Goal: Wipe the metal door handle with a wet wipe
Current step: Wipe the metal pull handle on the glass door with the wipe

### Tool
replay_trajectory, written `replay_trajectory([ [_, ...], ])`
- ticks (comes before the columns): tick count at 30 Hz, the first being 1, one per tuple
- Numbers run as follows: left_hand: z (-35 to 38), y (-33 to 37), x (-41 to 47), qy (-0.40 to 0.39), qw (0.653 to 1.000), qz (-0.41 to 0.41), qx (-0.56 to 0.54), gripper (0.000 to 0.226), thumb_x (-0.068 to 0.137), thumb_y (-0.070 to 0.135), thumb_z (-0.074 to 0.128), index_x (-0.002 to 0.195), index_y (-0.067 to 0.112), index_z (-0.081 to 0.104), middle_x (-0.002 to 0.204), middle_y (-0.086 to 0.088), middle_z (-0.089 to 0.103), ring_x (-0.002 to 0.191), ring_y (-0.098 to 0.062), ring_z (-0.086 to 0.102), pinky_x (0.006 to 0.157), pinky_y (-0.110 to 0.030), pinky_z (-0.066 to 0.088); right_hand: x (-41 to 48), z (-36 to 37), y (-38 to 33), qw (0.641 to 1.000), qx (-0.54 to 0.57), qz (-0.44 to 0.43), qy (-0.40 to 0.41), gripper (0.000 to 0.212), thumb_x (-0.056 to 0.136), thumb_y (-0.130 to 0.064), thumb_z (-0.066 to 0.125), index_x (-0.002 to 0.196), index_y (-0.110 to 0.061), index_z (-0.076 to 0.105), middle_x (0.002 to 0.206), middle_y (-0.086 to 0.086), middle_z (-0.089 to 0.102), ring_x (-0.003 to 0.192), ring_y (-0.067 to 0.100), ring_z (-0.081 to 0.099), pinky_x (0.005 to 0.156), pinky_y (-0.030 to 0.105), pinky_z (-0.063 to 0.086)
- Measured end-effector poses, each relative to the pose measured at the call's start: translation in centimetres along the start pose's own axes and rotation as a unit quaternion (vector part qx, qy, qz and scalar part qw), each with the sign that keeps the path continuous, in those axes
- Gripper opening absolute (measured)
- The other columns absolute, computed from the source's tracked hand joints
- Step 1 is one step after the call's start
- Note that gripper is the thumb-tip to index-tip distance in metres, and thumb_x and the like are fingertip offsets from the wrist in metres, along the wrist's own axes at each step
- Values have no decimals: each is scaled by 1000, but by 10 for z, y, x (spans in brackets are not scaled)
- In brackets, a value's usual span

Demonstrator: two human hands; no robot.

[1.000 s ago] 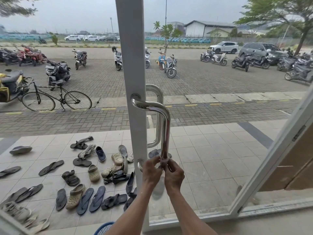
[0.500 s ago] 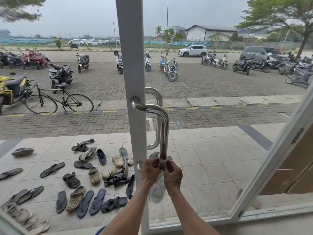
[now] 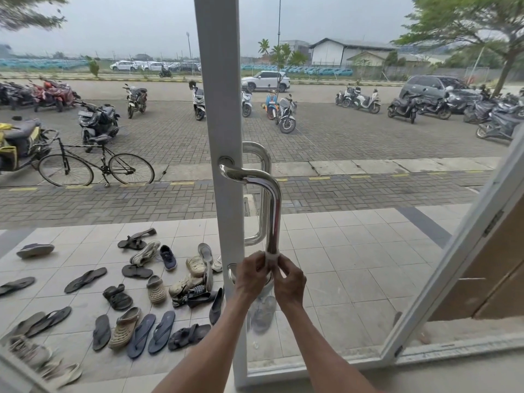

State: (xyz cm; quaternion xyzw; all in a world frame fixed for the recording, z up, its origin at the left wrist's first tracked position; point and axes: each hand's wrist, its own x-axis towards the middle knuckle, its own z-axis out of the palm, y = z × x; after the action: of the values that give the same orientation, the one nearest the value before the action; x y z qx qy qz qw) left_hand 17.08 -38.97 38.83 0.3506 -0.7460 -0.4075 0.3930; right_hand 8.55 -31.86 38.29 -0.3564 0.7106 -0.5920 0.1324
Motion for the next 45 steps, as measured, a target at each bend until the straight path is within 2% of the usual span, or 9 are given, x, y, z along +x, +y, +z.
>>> replay_trajectory([
  [5,-8,32,8,33,997,26,-58,21,89,8,73,107,17,77,98,2,80,95,-15,77,83,-42,63,12,-15,-42,998,32,-43,21,24,92,-30,72,115,-24,76,104,-4,78,94,1,71,75,10,53],
  [11,-23,88,30,101,984,79,-126,26,89,2,73,114,5,75,105,-4,79,99,-11,74,87,-28,60,40,-23,-97,992,70,-100,35,26,88,-48,71,113,-40,68,92,-35,71,101,-1,71,104,51,49],
  [17,-32,125,45,140,972,92,-164,13,89,3,73,100,5,77,93,-6,80,86,-6,67,81,-37,62,55,-30,-137,984,92,-140,65,27,89,-33,76,111,-17,77,101,-5,79,99,4,73,96,44,56],
  [20,-36,141,49,162,964,89,-194,19,87,-4,72,102,7,78,90,-4,78,83,-1,63,78,-23,57,62,-34,-159,981,33,-176,70,32,89,-29,76,116,-13,76,109,1,77,107,12,71,112,46,43],
  [25,-39,142,54,179,943,41,-279,18,87,1,72,81,17,77,77,-6,68,76,-14,54,73,-36,46,70,-45,-201,961,-124,-245,10,33,88,-34,75,117,-18,75,111,4,76,108,17,71,124,37,22],
  [34,-36,161,51,259,833,-46,-486,28,92,3,71,117,-9,69,105,-22,75,78,-10,69,76,-22,57,62,-32,-263,923,-273,-259,-79,23,88,-27,66,105,-20,79,103,13,76,106,33,65,97,33,46],
  [39,-60,171,52,268,819,-109,-495,21,90,-5,67,103,-21,62,50,10,61,44,-2,55,48,-17,46,53,-2,-283,920,-299,-252,-29,23,90,-25,62,90,-7,76,94,12,74,92,28,70,78,32,52],
  [42,-80,177,56,271,817,-170,-481,26,91,-7,64,68,4,61,37,10,50,33,-2,48,38,-15,41,53,13,-294,917,-315,-243,-9,17,89,-19,64,95,-6,74,98,13,75,97,29,71,79,31,52],
  [45,-97,181,62,281,812,-204,-469,35,91,-4,64,63,10,48,32,8,45,29,-3,45,35,-15,37,55,24,-299,923,-318,-218,1,14,85,-16,68,95,-8,74,99,11,76,99,28,72,78,31,53],
])
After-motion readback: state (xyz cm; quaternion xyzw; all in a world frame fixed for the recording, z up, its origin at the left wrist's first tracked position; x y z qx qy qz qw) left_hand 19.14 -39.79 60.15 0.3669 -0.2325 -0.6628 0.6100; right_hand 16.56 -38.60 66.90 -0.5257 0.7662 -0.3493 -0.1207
